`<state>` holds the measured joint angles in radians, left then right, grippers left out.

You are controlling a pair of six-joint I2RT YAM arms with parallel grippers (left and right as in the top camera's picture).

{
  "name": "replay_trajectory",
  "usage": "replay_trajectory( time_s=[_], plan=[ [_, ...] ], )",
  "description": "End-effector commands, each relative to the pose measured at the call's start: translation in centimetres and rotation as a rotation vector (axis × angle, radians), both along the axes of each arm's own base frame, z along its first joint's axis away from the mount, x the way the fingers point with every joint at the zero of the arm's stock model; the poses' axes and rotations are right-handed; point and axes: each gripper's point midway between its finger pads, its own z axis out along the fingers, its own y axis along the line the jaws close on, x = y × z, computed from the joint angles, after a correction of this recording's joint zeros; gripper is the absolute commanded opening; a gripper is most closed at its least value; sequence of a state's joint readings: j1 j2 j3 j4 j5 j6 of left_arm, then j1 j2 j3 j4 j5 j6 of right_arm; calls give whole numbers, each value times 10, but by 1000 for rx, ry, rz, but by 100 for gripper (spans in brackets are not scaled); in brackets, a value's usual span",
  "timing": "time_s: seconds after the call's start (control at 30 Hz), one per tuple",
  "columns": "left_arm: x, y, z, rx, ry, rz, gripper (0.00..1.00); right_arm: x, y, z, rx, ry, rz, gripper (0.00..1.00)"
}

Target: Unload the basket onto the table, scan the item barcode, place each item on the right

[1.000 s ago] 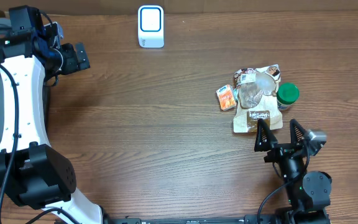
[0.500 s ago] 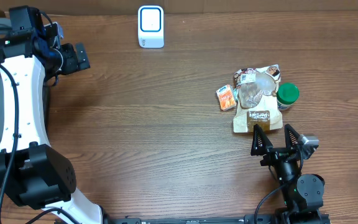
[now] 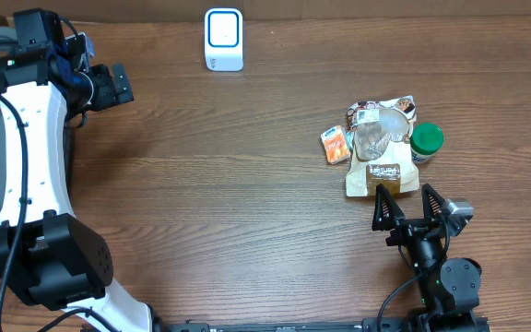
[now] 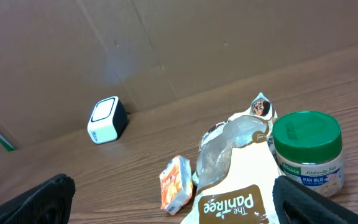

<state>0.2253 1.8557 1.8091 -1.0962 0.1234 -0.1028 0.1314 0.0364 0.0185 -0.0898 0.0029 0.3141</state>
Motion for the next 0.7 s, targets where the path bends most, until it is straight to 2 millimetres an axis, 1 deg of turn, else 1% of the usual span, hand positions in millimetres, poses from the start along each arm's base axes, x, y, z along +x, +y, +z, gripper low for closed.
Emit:
replay_trajectory(
  time_s=[0.0, 0.5, 0.6, 0.67],
  plan=[
    [2, 1, -4, -14, 8, 13, 99, 0, 1, -1, -3, -9, 5, 100],
    [2, 1, -4, -13, 8, 13, 99, 0, 1, -1, -3, -9, 5, 100],
    [0, -1, 8, -6, -20, 10, 99, 0, 1, -1, -3, -9, 5, 100],
    [-2, -7, 22, 3, -53, -2, 100, 0, 1, -1, -3, -9, 5, 100]
  ],
)
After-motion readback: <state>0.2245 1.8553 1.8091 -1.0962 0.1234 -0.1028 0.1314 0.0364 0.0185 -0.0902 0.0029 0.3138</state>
